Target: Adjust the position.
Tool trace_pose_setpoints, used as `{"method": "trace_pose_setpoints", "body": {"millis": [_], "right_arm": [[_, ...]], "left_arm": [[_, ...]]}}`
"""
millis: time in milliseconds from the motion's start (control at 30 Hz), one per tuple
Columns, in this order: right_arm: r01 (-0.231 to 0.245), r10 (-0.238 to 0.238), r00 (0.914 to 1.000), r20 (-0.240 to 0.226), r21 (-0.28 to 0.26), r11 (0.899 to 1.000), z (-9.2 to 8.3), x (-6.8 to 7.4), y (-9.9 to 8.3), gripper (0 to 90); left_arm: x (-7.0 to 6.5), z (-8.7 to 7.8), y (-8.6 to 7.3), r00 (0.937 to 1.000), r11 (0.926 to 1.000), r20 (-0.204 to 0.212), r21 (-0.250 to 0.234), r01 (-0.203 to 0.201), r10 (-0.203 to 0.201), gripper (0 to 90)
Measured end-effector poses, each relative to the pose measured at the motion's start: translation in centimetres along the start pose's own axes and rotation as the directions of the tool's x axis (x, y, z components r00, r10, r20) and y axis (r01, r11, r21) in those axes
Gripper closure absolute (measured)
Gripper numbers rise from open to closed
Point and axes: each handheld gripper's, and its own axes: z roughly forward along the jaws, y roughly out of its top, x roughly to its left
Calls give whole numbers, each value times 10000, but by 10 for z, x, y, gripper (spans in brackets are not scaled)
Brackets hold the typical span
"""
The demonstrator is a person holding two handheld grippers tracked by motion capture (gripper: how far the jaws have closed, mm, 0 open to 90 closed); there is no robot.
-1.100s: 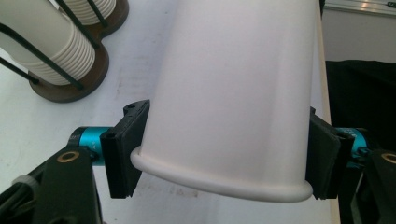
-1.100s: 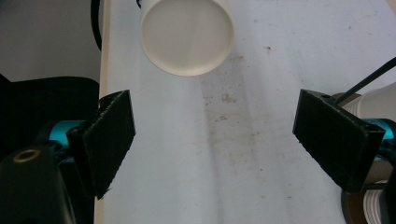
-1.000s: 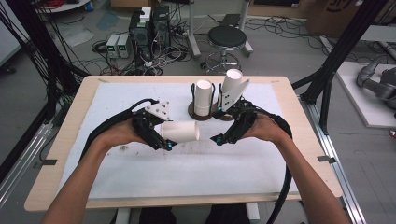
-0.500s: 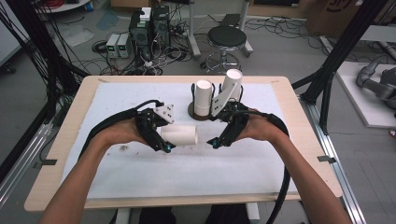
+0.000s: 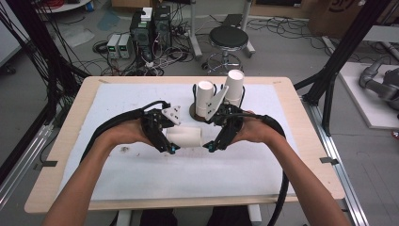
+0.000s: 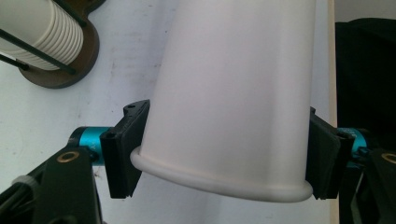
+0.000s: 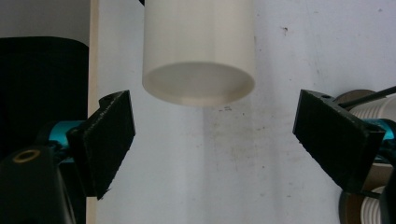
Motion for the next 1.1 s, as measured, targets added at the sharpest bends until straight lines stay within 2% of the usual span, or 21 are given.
{"method": "trace_pose_setpoints", "body": {"millis": [233, 267, 633, 767, 967, 1000, 1033, 1067, 1100], "right_arm": [[114, -110, 9996, -262, 148, 9998, 8, 3, 8, 132], [179, -176, 9997, -155, 195, 9996, 9, 3, 9, 132], [367, -345, 9987, -380, 601, 9975, 22, 2, 19, 132], [429, -400, 9986, -352, 850, 9955, 29, 3, 23, 132], [498, -465, 9982, -383, 918, 9945, 34, 3, 28, 133], [509, -474, 9981, -403, 918, 9945, 34, 3, 28, 133], [487, -455, 9982, -385, 879, 9949, 36, 3, 29, 134], [534, -497, 9979, -426, 915, 9944, 36, 3, 30, 135], [548, -515, 9978, -406, 854, 9948, 36, 3, 31, 135]], "left_arm": [[0, 3, 5, 10000, 10000, 32, 26, 28, -28, 264], [0, 4, 5, 10000, 10000, 32, 44, 17, -17, 264], [-1, 7, 6, 9999, 9996, 15, 260, -107, 107, 264], [-2, 8, 6, 9999, 9998, 43, 196, -98, 97, 264], [-1, 9, 6, 9999, 9995, 82, 277, -141, 139, 263], [0, 8, 7, 9997, 9989, 5, 386, -257, 257, 264], [-7, 14, 6, 9977, 9968, 71, -431, 677, -675, 264], [-7, 14, 5, 9974, 9960, 88, -520, 725, -722, 264], [-1, 8, 6, 9999, 9996, 20, 267, -128, 127, 264]]}}
